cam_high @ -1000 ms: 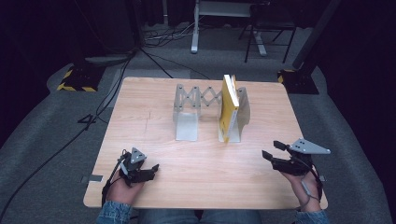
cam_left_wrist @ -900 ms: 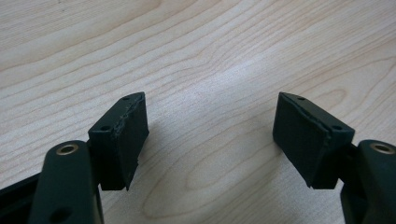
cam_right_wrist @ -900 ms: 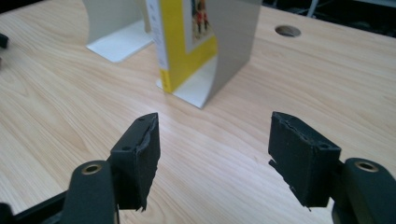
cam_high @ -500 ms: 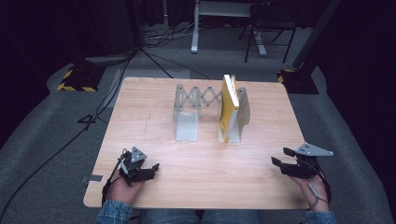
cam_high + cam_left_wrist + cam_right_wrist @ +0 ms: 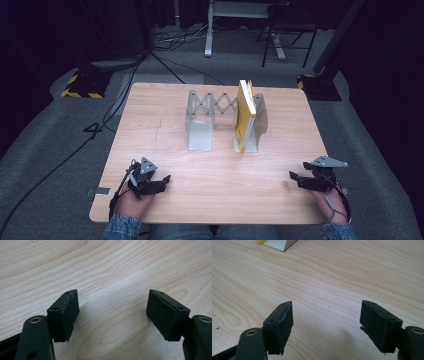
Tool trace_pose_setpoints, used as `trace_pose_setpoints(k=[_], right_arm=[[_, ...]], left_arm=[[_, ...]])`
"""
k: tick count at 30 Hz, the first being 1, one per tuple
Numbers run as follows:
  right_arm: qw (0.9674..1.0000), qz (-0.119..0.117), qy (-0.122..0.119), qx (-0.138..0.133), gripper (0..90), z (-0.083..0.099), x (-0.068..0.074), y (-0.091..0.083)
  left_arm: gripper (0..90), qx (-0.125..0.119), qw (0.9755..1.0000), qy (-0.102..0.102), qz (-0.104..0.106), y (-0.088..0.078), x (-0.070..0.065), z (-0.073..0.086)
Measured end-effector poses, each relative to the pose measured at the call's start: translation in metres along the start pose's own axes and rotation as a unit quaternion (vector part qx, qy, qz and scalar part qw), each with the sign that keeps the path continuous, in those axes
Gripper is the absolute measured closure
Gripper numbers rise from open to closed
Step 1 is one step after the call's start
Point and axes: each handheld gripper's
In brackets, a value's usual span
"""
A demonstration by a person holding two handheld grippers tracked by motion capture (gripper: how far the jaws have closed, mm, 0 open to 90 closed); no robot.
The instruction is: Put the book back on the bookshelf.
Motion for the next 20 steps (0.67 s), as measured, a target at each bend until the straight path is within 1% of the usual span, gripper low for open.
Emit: trace_pose_setpoints(k=[1, 2, 4, 6, 7, 8, 12, 13, 20], right_arm=[[1.0000, 0.002, -0.002, -0.001, 26.2, 0.001, -0.001, 0.001], [1.0000, 0.004, -0.004, 0.000, 26.1, 0.003, -0.001, 0.002], [1.0000, 0.008, -0.005, 0.003, 25.1, 0.006, -0.001, 0.005], [0.9997, 0.018, -0.014, 0.009, 23.7, 0.010, -0.001, 0.010], [0.9997, 0.019, -0.012, 0.004, 20.3, 0.012, -0.001, 0.012], [0.9998, 0.018, -0.006, -0.001, 20.2, 0.013, -0.001, 0.013], [0.9999, 0.012, 0.010, 0.004, 17.5, 0.013, -0.004, 0.014], [0.9998, 0.013, 0.012, 0.004, 16.7, 0.013, -0.004, 0.015], [0.9995, 0.023, 0.021, 0.008, 13.4, 0.013, -0.003, 0.015]], left_arm=[[27.0, 0.001, 1.0000, 0.003, 0.000, 0.000, 0.000, 0.000], [27.0, 0.000, 1.0000, 0.000, 0.000, 0.000, 0.000, 0.000], [27.0, 0.000, 1.0000, 0.001, 0.000, 0.000, 0.000, 0.000], [27.0, 0.000, 1.0000, 0.001, 0.000, 0.000, 0.000, 0.000], [27.0, 0.000, 1.0000, 0.000, 0.000, 0.000, 0.000, 0.000], [27.0, 0.000, 1.0000, 0.003, 0.000, 0.000, 0.000, 0.000], [27.0, 0.000, 1.0000, 0.002, 0.000, 0.000, 0.000, 0.000], [26.9, 0.000, 1.0000, 0.000, 0.000, 0.000, 0.000, 0.000], [27.0, 0.000, 1.0000, 0.000, 0.000, 0.000, 0.000, 0.000]])
Point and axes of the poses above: each handheld gripper's, and its own axes: y roughly forward along the jaws, z roughly out of its underside, x roughly to its left, and after that the axes turned 4 degrees about -z, right-handed
